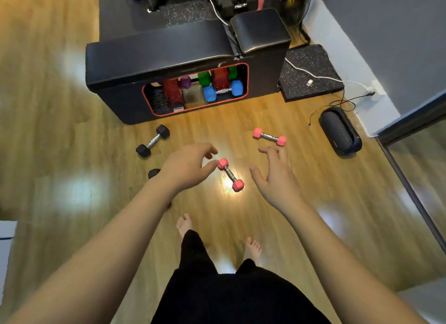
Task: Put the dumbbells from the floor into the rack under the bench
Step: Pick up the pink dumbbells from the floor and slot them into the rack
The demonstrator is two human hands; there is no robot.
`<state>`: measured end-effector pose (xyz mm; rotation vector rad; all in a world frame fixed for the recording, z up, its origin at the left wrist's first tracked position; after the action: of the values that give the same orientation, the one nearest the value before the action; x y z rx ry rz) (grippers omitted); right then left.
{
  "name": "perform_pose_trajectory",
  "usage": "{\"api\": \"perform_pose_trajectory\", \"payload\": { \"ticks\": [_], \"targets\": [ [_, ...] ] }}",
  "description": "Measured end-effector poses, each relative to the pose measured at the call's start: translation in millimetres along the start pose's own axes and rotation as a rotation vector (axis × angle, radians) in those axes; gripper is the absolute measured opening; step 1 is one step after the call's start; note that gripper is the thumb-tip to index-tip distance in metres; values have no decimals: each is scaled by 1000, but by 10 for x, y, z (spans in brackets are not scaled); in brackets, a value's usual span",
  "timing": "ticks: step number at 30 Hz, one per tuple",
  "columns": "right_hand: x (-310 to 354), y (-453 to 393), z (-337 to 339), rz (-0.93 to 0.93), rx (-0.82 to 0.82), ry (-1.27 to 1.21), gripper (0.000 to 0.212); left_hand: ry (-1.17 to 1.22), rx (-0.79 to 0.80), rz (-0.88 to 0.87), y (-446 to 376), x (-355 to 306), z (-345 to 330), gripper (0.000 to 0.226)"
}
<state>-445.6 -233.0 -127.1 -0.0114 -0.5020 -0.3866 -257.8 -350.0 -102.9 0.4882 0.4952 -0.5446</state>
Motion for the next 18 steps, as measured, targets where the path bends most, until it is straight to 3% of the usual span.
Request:
{"api": "perform_pose_trajectory", "payload": {
  "ticks": [11,18],
  "targets": [
    [186,-717,-840,-344,-95,-84,40,-145,240,-205,-1212,703,80,36],
    [-296,-1093,-1669,-515,-128,-62,36,-134,263,-198,-2054,1246,-510,28]
  ]
}}
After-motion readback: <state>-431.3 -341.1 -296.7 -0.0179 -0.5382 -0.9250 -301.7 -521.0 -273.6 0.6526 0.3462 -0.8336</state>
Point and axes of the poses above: each hand's wrist, its own y-axis away from the middle knuckle, its own z-axis out of the back of the hand, x = y × z, the point moved 5 cm from there along -y, towards the middle knuckle, and after that the axes turned 10 degrees about y, right-handed, at the moved point
